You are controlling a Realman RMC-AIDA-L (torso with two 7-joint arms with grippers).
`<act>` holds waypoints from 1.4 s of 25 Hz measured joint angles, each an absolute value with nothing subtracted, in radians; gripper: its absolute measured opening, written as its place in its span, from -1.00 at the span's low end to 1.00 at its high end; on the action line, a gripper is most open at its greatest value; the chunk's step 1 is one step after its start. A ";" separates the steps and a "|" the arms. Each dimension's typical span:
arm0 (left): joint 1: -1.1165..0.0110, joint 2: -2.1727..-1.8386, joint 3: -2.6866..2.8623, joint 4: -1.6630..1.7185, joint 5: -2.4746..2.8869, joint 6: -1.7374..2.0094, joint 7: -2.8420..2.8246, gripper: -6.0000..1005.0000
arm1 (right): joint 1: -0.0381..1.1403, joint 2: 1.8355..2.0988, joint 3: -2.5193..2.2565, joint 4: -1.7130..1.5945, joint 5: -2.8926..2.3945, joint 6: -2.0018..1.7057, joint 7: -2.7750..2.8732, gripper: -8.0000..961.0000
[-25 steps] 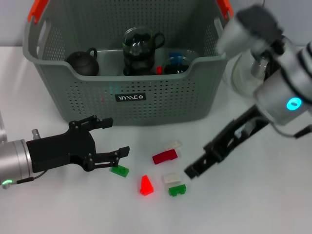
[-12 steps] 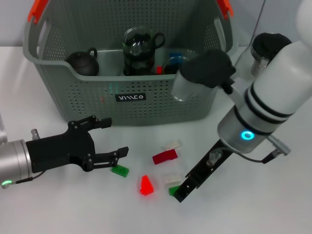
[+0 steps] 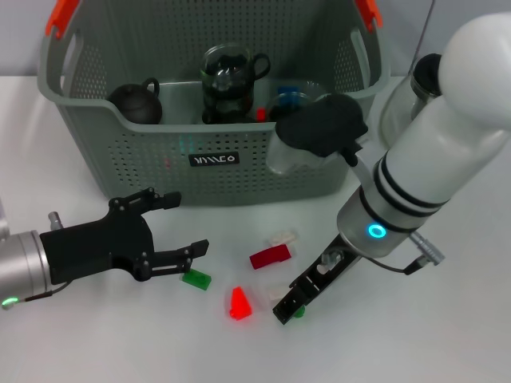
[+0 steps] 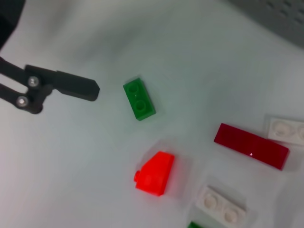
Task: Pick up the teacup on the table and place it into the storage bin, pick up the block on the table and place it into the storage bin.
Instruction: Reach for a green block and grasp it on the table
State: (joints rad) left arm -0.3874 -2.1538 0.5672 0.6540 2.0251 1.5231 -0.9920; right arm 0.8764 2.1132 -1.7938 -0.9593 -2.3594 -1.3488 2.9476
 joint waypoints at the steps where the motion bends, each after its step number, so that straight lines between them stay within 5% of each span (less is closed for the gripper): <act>1: -0.388 -2.154 0.567 0.654 2.025 1.523 -0.992 0.75 | 0.880 2.114 -1.805 -0.948 -2.353 -1.331 2.949 0.97; 21: -0.394 -2.152 0.566 0.652 2.024 1.523 -0.992 0.75 | 0.914 2.115 -1.910 -0.912 -2.328 -1.270 2.959 0.81; 26: -0.394 -2.152 0.566 0.652 2.024 1.523 -0.992 0.75 | 0.917 2.115 -1.917 -0.911 -2.330 -1.278 2.973 0.45; 35: -0.394 -2.152 0.563 0.647 2.023 1.523 -0.992 0.75 | 0.921 2.118 -1.923 -0.911 -2.324 -1.274 2.993 0.33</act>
State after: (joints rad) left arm -0.3943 -2.1521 0.5629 0.6473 2.0232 1.5232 -0.9919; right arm 0.9207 2.1182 -1.9229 -0.9111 -2.3243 -1.2736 2.9931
